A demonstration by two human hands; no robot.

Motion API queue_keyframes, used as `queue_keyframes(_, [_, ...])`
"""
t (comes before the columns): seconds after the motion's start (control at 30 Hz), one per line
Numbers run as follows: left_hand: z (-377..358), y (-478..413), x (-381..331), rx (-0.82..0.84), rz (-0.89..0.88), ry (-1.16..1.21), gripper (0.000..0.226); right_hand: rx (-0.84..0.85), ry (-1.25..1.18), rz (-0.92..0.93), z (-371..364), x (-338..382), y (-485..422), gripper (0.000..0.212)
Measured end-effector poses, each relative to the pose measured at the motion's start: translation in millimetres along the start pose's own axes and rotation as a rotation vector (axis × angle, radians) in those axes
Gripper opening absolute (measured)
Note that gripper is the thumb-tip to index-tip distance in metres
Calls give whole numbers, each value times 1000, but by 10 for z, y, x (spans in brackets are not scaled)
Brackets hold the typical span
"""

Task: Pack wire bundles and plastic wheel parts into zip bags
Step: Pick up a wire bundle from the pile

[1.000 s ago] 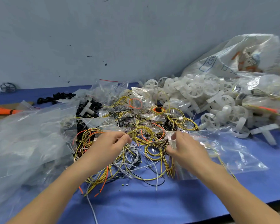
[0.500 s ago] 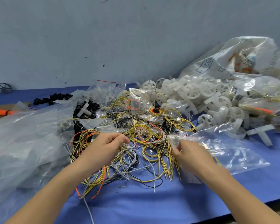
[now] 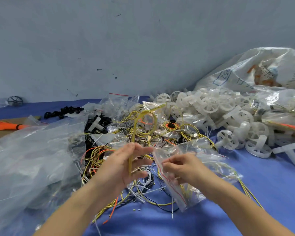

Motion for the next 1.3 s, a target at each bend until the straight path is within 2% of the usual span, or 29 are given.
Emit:
queue_keyframes(0.1, [-142,-25,190,20,-7,-127,26,15,-50,-11,-74,-8,-9,6])
queue_keyframes(0.2, [-164,-79,255,34,-70,-305,28,21,-59,-11,-91,-8,-17,21])
queue_keyframes(0.23, [-151,-90,257,29,-84,-342,29,13,-72,-11,-91,-7,-20,20])
queue_keyframes(0.4, [29,-89,341,-61,-51,-565,28,-150,-181,36,27,59,-41,11])
queue_keyframes(0.63, [203,0,231,-65,-78,-905,28,-335,-44,201,210,161,35,8])
queue_keyframes(0.77, [299,36,80,-108,-110,-883,28,-372,-2,228,243,97,50,10])
queue_keyframes(1.1, [354,118,-44,1,-30,-934,28,-503,190,316,339,98,101,10])
queue_keyframes(1.3, [383,133,-83,5,-32,-1042,29,-573,476,439,326,226,173,14])
Point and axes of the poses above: each hand's wrist, its own y-axis away from the middle knuckle, its own z-axis out of the back of the hand, x = y × z, the point moved 6 cm from there along -y, towards the middle knuckle, and after that the axes turned 9 degrees about -y, right-handed, at the moved point
